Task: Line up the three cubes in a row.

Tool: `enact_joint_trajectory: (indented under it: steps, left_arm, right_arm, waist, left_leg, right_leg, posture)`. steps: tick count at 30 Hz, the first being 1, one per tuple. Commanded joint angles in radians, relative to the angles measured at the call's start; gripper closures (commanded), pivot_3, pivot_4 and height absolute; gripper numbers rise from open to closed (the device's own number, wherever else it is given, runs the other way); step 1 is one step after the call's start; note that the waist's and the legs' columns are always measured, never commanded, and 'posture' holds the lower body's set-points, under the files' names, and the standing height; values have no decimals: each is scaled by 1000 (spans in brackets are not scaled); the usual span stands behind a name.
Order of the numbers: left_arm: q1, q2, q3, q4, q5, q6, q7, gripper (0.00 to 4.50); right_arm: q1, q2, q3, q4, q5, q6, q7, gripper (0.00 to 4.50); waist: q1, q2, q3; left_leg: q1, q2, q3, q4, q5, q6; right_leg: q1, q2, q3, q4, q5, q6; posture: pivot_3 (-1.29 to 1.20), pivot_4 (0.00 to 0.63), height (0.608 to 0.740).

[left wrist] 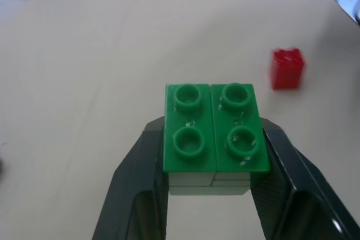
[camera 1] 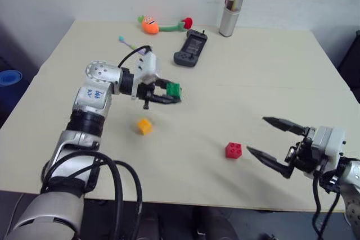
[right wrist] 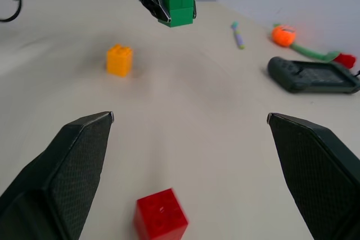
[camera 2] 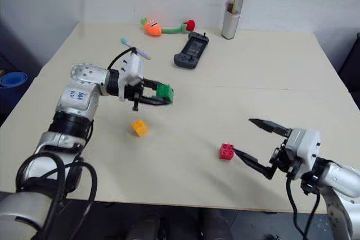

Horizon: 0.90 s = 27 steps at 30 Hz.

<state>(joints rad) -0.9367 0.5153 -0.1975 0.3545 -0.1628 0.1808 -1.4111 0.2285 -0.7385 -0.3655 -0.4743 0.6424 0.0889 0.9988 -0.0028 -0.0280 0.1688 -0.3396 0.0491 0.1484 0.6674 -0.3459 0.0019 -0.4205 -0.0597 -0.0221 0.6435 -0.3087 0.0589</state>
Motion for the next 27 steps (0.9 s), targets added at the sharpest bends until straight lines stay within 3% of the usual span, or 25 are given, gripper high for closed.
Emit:
enact_joint_trajectory:
  steps: [1,3,7,23,27]
  left_arm:
    - [93,-21,-105,-233,46,184,82,2994]
    - [128,-44,-115,-283,46,220,126,2994]
    - [239,-103,-203,-244,138,36,226,2994]
    - [273,-200,-258,-129,206,-41,313,2994]
    - [260,-212,-221,-181,162,-7,307,1791]
  right_arm:
    - [23,-34,-30,-45,22,11,45,0]
    - [22,-37,-28,-49,25,22,43,0]
    - [40,-49,-31,-55,30,51,58,0]
    - [65,-19,-74,-31,29,33,87,0]
    - [68,-10,-70,-17,25,16,94,0]
  waist:
    - [0,0,0]
    - [-1,-1,1]
    - [0,0,0]
    - [1,0,0]
    - [1,0,0]
  left_leg:
    - [1,0,0,0,0,1]
    - [2,0,-1,1,1,1]
    - [3,0,-1,-1,1,1]
    - [3,0,-2,-1,0,3]
    - [3,0,-2,-1,0,3]
  right_leg:
    - [0,0,1,0,0,1]
    - [2,0,1,0,1,1]
    - [3,0,2,0,1,2]
    - [4,-1,1,-2,1,2]
    - [4,-1,1,-2,1,2]
  posture:
    - [0,150,740]
    - [0,150,740]
    - [0,150,740]
    - [0,150,740]
    - [0,150,740]
